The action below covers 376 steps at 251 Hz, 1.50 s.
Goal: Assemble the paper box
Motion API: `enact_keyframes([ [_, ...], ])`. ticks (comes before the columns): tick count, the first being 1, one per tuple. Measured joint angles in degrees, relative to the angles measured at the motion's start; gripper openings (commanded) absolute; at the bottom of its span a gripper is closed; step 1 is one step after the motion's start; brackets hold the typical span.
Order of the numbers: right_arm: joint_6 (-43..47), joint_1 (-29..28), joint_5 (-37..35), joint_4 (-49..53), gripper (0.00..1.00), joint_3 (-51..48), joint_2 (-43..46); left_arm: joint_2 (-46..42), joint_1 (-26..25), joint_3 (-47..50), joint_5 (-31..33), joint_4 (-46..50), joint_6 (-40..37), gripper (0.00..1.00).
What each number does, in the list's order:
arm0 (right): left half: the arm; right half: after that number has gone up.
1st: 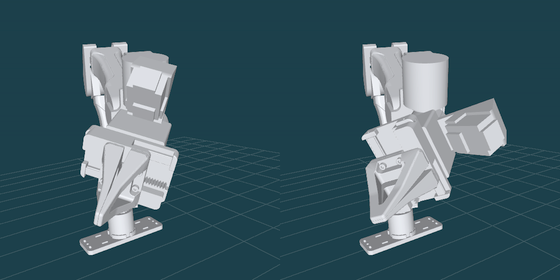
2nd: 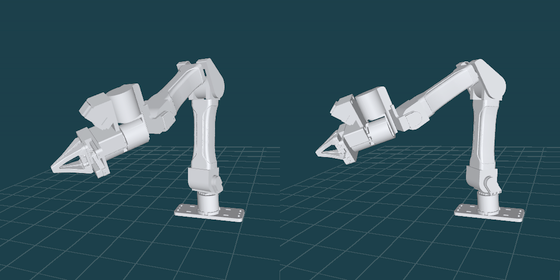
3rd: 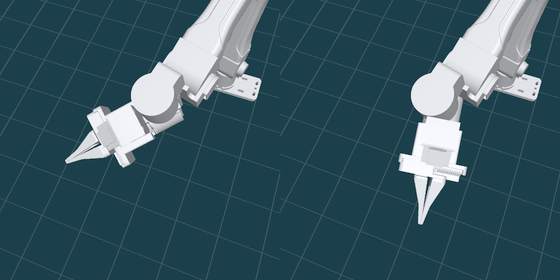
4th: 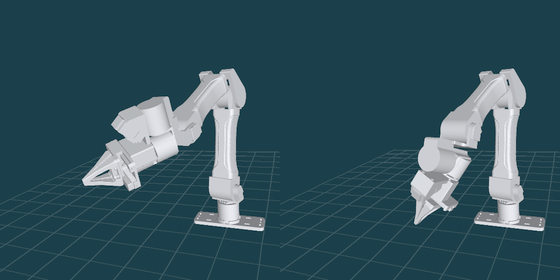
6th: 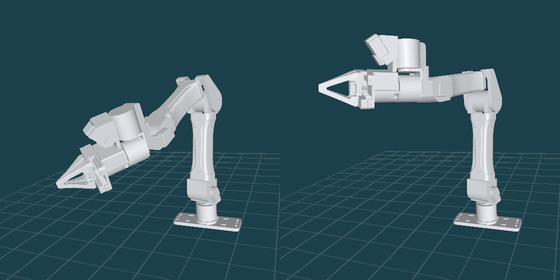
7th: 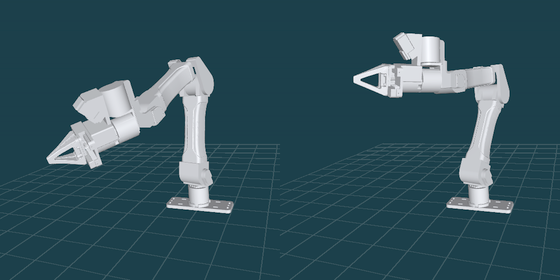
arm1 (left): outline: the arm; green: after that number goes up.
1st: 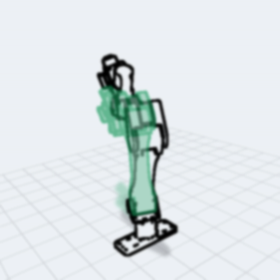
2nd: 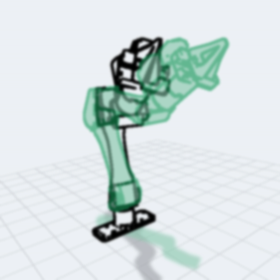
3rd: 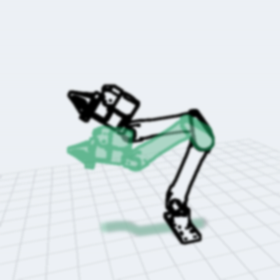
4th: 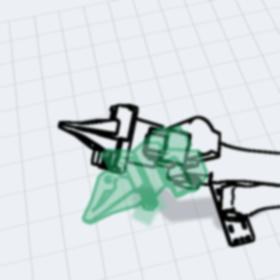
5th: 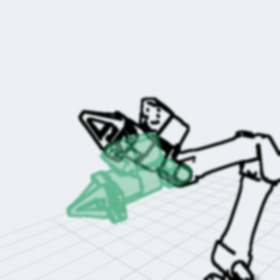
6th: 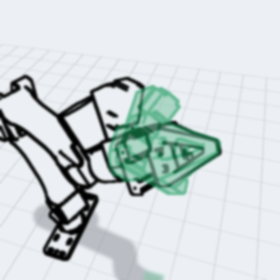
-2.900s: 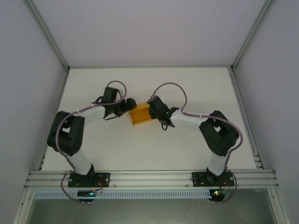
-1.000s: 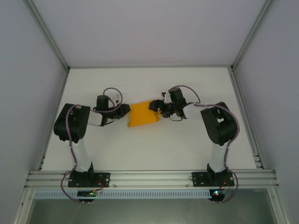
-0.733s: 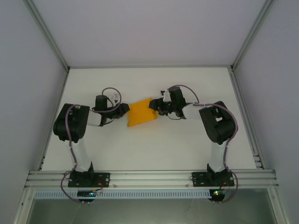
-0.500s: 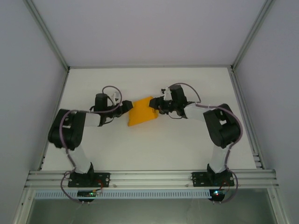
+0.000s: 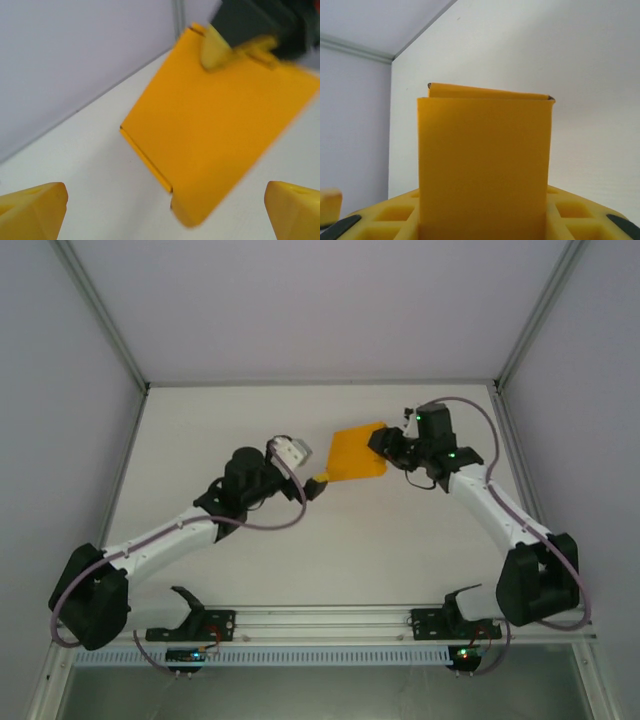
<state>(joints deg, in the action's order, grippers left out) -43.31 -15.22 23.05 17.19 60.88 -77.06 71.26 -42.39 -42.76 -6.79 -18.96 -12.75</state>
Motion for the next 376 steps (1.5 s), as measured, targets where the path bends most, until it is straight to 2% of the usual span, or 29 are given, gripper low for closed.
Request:
enact_keyframes([
  [52,-5.0,4.7,3.2,7.3,0.42,0.8,2.6,5.1,-9.8,-0.6,10.6,0.4,-17.3,1.00],
  [90,-10.0,5.0,8.5,8.4,0.41,0.9,2.5,12.1,-10.9,-1.0,16.8,-2.7,-24.3,1.00],
  [128,-12.9,4.9,11.0,9.6,0.43,2.1,1.5,15.4,-11.0,-1.4,21.1,-7.5,-27.4,1.00],
  [208,-17.0,4.0,14.0,10.1,0.43,2.4,0.0,16.4,-11.1,-1.4,23.4,-16.3,-30.8,0.84],
  [230,-17.4,3.7,14.6,10.4,0.45,2.5,-0.2,17.5,-11.2,-1.4,24.2,-17.0,-31.7,0.75],
  [257,-17.7,3.7,15.4,10.5,0.47,2.8,-0.3,18.1,-11.3,-1.4,24.8,-17.6,-32.7,0.58],
  [303,-18.0,3.7,16.5,10.5,0.51,3.7,-0.3,18.1,-12.0,-1.1,26.6,-19.8,-35.7,0.48],
  [322,-17.9,3.7,16.8,10.5,0.56,4.0,-0.3,18.2,-12.1,-1.0,27.2,-20.2,-36.7,0.45],
  [341,-17.4,3.7,17.3,11.1,0.67,4.3,-0.3,18.4,-12.2,-1.0,27.6,-20.7,-37.2,0.44],
  [376,-14.6,3.7,17.6,12.2,0.75,4.4,-0.3,18.5,-12.2,-1.0,28.7,-21.2,-37.4,0.40],
])
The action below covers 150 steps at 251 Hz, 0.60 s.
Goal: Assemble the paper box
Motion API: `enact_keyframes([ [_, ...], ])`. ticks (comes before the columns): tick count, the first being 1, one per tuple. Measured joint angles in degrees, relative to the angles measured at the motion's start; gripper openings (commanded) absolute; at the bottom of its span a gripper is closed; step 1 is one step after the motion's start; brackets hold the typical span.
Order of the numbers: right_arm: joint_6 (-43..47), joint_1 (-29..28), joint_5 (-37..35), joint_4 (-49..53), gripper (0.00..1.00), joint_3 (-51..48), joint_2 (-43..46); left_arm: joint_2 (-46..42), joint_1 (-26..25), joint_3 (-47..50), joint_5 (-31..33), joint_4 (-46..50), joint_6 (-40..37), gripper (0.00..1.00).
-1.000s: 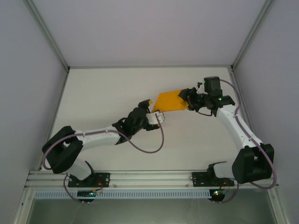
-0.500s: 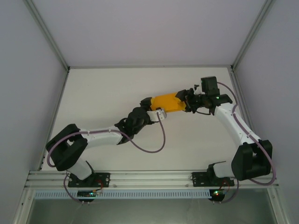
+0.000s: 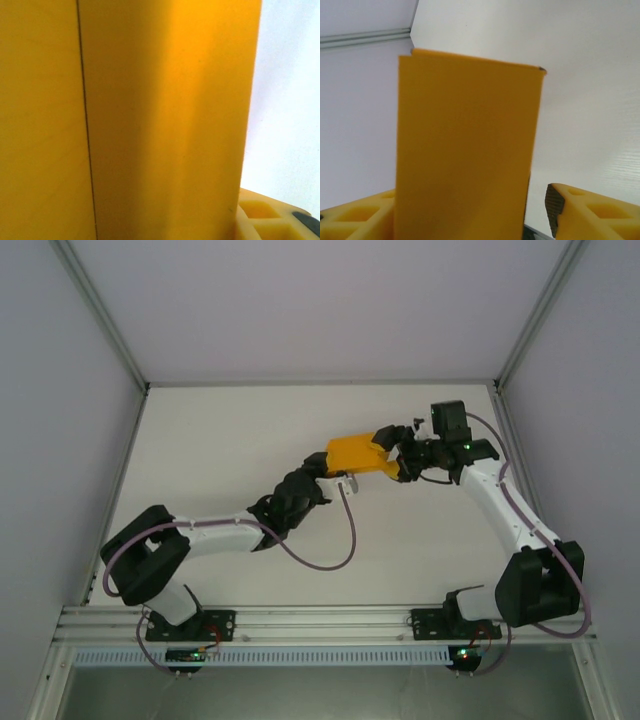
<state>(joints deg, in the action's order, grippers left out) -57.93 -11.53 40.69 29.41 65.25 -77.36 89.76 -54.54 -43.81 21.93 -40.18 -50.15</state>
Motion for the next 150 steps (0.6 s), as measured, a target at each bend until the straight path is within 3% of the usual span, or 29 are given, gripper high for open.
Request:
enact_keyframes([
  [13,1.5,0.0,-0.6,0.2,0.83,0.0,0.0,0.0,-0.1,0.0,0.1,0.1,0.0,0.39],
  [26,3.4,0.2,-1.7,-0.1,0.99,-0.2,0.1,0.0,-0.2,0.0,0.4,0.5,0.0,0.39],
  [54,6.3,0.5,-6.1,-3.3,0.99,-2.2,1.6,0.0,-0.3,-0.7,0.4,4.8,0.9,0.39],
  [103,17.1,-0.5,-21.3,-7.3,0.99,-3.2,5.5,-1.1,-0.3,-4.5,-1.2,20.0,6.9,0.40],
  [150,33.7,-2.6,-30.9,-12.5,0.99,-6.7,7.0,-4.7,2.9,-11.2,-11.0,41.2,15.1,0.35],
])
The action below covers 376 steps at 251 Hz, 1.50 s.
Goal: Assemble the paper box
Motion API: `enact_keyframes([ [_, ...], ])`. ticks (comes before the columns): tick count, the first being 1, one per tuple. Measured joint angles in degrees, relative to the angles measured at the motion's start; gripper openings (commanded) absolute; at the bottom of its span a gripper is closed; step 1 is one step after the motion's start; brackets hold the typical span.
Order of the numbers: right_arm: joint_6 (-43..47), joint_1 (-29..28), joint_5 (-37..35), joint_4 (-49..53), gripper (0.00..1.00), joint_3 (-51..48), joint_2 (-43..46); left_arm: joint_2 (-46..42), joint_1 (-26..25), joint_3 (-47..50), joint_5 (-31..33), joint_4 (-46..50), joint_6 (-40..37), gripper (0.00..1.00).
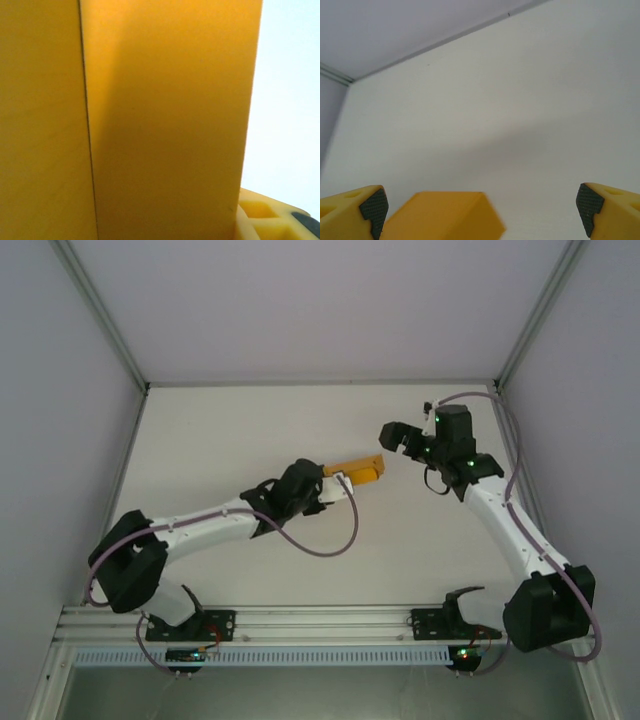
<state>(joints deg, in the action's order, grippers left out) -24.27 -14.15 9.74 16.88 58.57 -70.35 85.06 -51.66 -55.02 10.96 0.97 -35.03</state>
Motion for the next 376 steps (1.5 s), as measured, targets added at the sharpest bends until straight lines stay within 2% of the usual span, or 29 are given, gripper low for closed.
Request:
enact_keyframes([
  [41,11.1,-1.7,-1.2,-6.8,0.99,-7.9,0.1,-3.1,6.9,-6.4,-12.5,15.6,4.6,0.36],
  [80,15.4,-1.4,-1.1,-11.9,0.99,-12.2,0.1,-2.9,9.9,-10.6,-18.7,26.0,5.8,0.37],
  [105,18.1,-1.1,0.8,-14.0,0.99,-12.1,-0.3,1.2,10.0,-14.0,-21.1,32.3,5.8,0.34],
  [171,24.1,-1.2,4.2,-13.1,0.98,-10.4,-2.7,14.3,10.1,-20.7,-19.7,41.7,4.9,0.34],
  [226,27.9,-2.0,8.6,-8.5,0.77,-7.7,-4.9,17.5,10.1,-23.6,-17.9,44.6,2.4,0.34],
  [255,29.7,-2.8,11.5,-5.7,0.71,-5.6,-6.8,18.5,10.1,-24.8,-17.8,45.6,1.0,0.34],
  [273,30.6,-3.2,12.8,-4.2,0.64,-4.7,-7.7,18.6,10.2,-25.0,-18.0,45.6,0.4,0.34],
  [318,32.9,-4.6,15.3,-2.1,0.55,-4.1,-8.7,19.3,11.1,-25.6,-19.8,46.0,-1.4,0.33],
  [353,33.6,-6.1,15.1,0.2,0.52,-2.6,-10.5,20.1,11.1,-26.7,-20.2,46.5,-2.1,0.33],
  [376,34.1,-7.0,15.0,1.5,0.45,-1.4,-11.5,20.1,11.2,-26.7,-20.4,46.6,-2.9,0.33],
])
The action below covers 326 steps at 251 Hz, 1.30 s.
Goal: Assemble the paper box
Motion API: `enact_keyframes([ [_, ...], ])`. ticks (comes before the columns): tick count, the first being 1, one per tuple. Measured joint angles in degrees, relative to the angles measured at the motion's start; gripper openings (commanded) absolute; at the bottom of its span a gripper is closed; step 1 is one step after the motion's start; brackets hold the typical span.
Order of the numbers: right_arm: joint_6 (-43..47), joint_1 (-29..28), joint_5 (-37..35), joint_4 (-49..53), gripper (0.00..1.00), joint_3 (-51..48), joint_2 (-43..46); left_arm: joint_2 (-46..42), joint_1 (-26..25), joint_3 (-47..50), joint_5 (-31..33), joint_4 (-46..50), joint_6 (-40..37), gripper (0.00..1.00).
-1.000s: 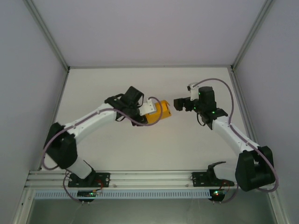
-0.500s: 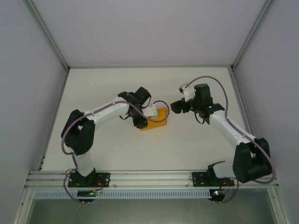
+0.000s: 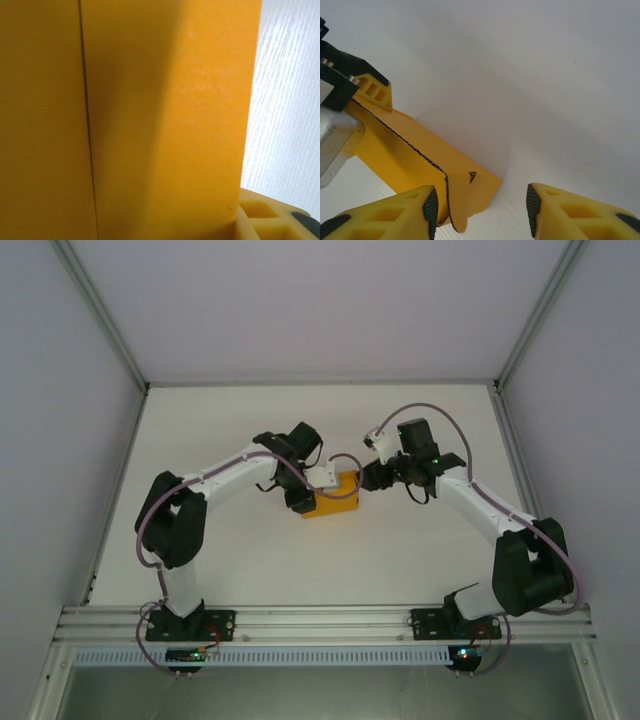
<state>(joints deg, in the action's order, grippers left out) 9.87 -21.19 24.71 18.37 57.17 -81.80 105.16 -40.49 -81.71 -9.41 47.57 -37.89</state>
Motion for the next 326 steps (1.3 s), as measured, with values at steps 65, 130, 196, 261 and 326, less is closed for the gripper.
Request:
enact_keyframes([
  [65,0.2,-1.8,-0.9,1.8,0.26,1.5,-1.2,1.0,0.0,-1.4,0.0,0.9,-0.8,0.33],
  [130,-0.7,-4.4,-4.7,4.2,0.20,1.9,-1.5,1.6,0.0,-2.2,0.0,1.0,-1.5,0.33],
  [196,-4.4,-6.9,-12.2,5.8,0.06,3.3,-1.4,1.8,0.0,-2.6,-0.1,1.4,-1.7,0.32],
  [261,-18.4,-7.8,-13.7,0.0,0.00,0.9,-1.2,1.9,0.4,-2.8,0.2,1.3,-1.0,0.33],
  [326,-26.7,-9.7,-17.4,-13.6,0.00,-8.2,2.3,2.0,0.7,-2.9,0.9,1.5,-1.1,0.33],
])
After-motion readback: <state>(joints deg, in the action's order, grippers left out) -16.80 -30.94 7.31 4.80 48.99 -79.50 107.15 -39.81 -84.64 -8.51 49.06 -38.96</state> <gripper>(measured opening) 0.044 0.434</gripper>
